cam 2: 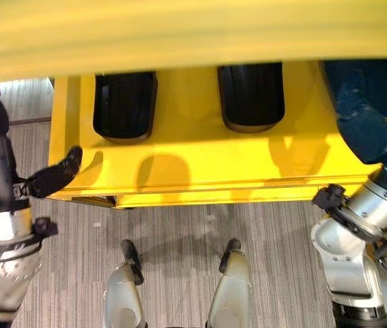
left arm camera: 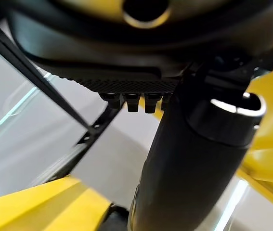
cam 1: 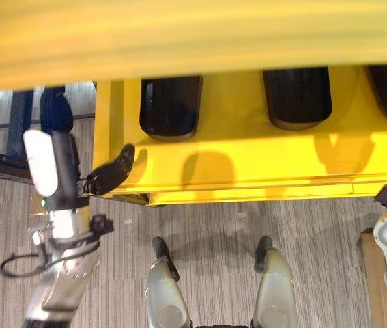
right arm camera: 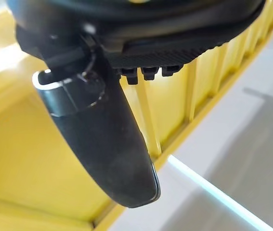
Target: Move parts from the plastic box to the shelf.
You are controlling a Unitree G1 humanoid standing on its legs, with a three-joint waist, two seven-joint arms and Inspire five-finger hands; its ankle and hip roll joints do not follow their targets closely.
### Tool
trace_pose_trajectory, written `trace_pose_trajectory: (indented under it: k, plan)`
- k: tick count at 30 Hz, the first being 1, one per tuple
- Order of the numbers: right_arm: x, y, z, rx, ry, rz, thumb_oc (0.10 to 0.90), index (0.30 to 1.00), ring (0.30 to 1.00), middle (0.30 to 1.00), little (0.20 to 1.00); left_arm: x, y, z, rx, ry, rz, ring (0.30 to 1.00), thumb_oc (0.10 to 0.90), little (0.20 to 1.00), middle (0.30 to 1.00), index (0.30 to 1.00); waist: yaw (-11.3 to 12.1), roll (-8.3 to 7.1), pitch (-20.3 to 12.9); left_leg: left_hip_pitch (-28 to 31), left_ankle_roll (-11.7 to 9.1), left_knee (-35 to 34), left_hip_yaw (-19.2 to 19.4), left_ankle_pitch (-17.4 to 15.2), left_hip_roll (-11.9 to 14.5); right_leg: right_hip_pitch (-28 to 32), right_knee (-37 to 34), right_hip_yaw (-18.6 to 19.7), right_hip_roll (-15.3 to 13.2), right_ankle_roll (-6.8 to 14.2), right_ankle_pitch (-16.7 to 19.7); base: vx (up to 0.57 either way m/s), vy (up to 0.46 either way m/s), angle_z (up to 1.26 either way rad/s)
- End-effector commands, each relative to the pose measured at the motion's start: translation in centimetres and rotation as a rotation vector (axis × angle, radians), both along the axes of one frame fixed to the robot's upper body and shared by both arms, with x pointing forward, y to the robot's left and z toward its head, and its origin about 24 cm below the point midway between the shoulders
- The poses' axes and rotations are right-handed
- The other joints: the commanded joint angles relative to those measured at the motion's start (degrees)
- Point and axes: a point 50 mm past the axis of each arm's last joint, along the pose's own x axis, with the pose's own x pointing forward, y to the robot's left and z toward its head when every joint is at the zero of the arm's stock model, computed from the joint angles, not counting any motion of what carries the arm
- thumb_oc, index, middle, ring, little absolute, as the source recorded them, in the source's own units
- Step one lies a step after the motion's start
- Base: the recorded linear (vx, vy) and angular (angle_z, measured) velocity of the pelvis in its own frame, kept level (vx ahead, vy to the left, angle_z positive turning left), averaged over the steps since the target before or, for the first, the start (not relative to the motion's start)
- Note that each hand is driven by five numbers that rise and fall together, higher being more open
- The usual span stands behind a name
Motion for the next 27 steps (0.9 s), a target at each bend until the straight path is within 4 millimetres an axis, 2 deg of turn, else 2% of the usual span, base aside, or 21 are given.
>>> trace_pose_trajectory:
  k: [1, 2, 5, 7, 10, 11, 15, 18, 21, 22, 23, 26, 27]
  plan:
    - [-1.9, 0.8, 2.0, -0.054, -0.204, 0.056, 0.9, 1.0, 1.0, 1.0, 1.0, -1.1, -0.8, 3.2, -0.058, -0.114, -0.212, 1.0, 0.9, 1.0, 1.0, 1.0, 0.9, -2.51, -12.4, 3.9, -0.6, -1.5, 1.4, -3.3, 2.8, 7.9, -12.3, -1.9, -1.4, 1.0, 3.5, 0.08, 0.013, 0.04]
    - [-2.0, 0.8, 1.9, -0.053, -0.199, 0.057, 0.9, 1.0, 1.0, 1.0, 1.0, -1.1, -0.8, 3.1, -0.063, -0.101, -0.223, 1.0, 0.9, 1.0, 1.0, 1.0, 0.9, -2.5, -12.6, 4.4, -0.6, -2.0, 1.5, -3.1, 2.7, 8.4, -12.9, -2.0, -1.3, 1.0, 3.8, 0.12, 0.021, 0.1]
    - [-1.7, 0.5, 0.9, -0.019, -0.09, 0.116, 0.9, 1.0, 1.0, 1.0, 1.0, -1.0, -0.9, 1.8, -0.197, 0.092, -0.42, 1.0, 0.9, 1.0, 1.0, 1.0, 1.3, -2.66, -15.2, 7.2, -1.0, -5.5, 1.7, -1.0, 2.5, 12.0, -17.2, -3.0, -2.2, 1.9, 6.4, 0.1, 0.025, 0.05]
    - [-0.6, 0.9, -0.7, 0.002, 0.125, 0.249, 0.9, 1.0, 1.0, 1.0, 1.0, -0.9, -2.0, 0.0, -0.279, 0.302, -0.638, 1.0, 0.9, 1.0, 1.0, 1.0, 1.6, -2.6, -17.6, 9.8, -1.5, -8.7, 2.2, 0.7, 2.4, 15.4, -21.5, -3.9, -3.7, 2.7, 9.7, 0.1, 0.044, 0.01]
    - [0.4, 1.3, -2.3, 0.009, 0.343, 0.414, 0.9, 1.0, 1.0, 1.0, 1.0, -1.2, -2.3, -1.8, -0.373, 0.478, -0.79, 1.0, 0.9, 1.0, 1.0, 1.0, 1.7, -2.5, -18.8, 12.2, -2.1, -10.9, 3.4, 1.7, 2.4, 18.2, -24.7, -5.1, -5.2, 3.6, 12.0, 0.06, 0.044, -0.02]
    - [0.7, 1.4, -3.1, 0.038, 0.447, 0.531, 0.9, 1.0, 1.0, 1.0, 1.0, -1.6, -2.3, -2.7, -0.44, 0.557, -0.842, 1.0, 0.9, 1.0, 1.0, 1.0, 1.7, -2.5, -19.1, 13.0, -2.1, -11.6, 4.0, 2.1, 2.3, 19.1, -26.0, -5.6, -5.6, 3.9, 13.1, 0.04, 0.036, -0.14]
    - [1.3, 2.1, -6.5, 0.141, 0.704, 0.804, 0.9, 1.0, 1.0, 1.0, 1.0, -2.5, -1.9, -5.3, -0.67, 0.695, -0.966, 1.0, 0.9, 1.0, 1.0, 1.0, 1.6, -2.89, -19.8, 14.7, -2.0, -11.8, 5.4, 1.8, 2.0, 21.2, -27.9, -6.6, -5.8, 4.4, 13.7, 0.02, 0.008, -0.13]
    - [2.0, 3.4, -10.6, 0.233, 0.923, 1.07, 0.9, 1.0, 1.0, 1.0, 1.0, -3.0, -2.2, -7.5, -0.73, 0.769, -1.047, 1.0, 0.9, 1.0, 1.0, 1.0, 1.6, -3.55, -20.8, 16.0, -1.7, -12.1, 6.3, 2.0, 1.9, 22.6, -29.5, -7.5, -5.2, 4.2, 14.3, 0.02, -0.019, -0.09]
    - [2.7, 4.0, -12.8, 0.262, 1.053, 1.149, 0.9, 1.0, 1.0, 1.0, 1.0, -2.8, -2.8, -9.1, -0.722, 0.867, -1.089, 1.0, 0.9, 1.0, 1.0, 1.0, 1.7, -3.8, -21.5, 16.6, -1.4, -12.1, 6.4, 2.0, 1.7, 23.4, -29.7, -7.8, -4.7, 3.8, 14.0, 0.02, -0.01, -0.04]
    - [2.7, 4.0, -12.8, 0.259, 1.055, 1.149, 0.9, 1.0, 1.0, 1.0, 1.0, -2.8, -2.8, -9.1, -0.721, 0.874, -1.09, 1.0, 0.9, 1.0, 1.0, 1.0, 1.7, -3.79, -21.5, 16.6, -1.4, -12.1, 6.4, 2.0, 1.7, 23.4, -29.7, -7.8, -4.6, 3.8, 14.0, 0.0, 0.0, 0.0]
    - [2.9, 4.2, -14.1, 0.262, 1.139, 1.162, 0.9, 1.0, 1.0, 1.0, 1.0, -2.9, -3.1, -10.3, -0.764, 0.953, -1.114, 1.0, 0.9, 1.0, 1.0, 1.0, 1.7, -3.86, -22.0, 16.8, -1.4, -12.1, 6.5, 1.9, 1.6, 23.6, -29.6, -7.9, -4.5, 3.6, 13.8, 0.0, 0.0, 0.0]
    - [2.9, 4.4, -15.4, 0.287, 1.219, 1.184, 0.9, 1.0, 1.0, 1.0, 1.0, -3.1, -3.1, -11.4, -0.773, 1.013, -1.107, 1.0, 0.9, 1.0, 1.0, 1.0, 1.8, -3.89, -22.3, 17.0, -1.2, -12.1, 6.5, 1.8, 1.5, 24.0, -29.8, -8.1, -4.4, 3.6, 13.8, 0.01, -0.007, -0.01]
    - [2.7, 4.3, -16.7, 0.323, 1.291, 1.203, 0.9, 1.0, 1.0, 1.0, 1.0, -3.5, -3.0, -12.3, -0.801, 1.062, -1.097, 1.0, 0.9, 1.0, 1.0, 1.0, 1.8, -4.0, -22.5, 17.3, -1.2, -12.0, 6.6, 1.7, 1.4, 24.3, -29.8, -8.2, -4.3, 3.5, 13.8, 0.04, -0.024, -0.04]
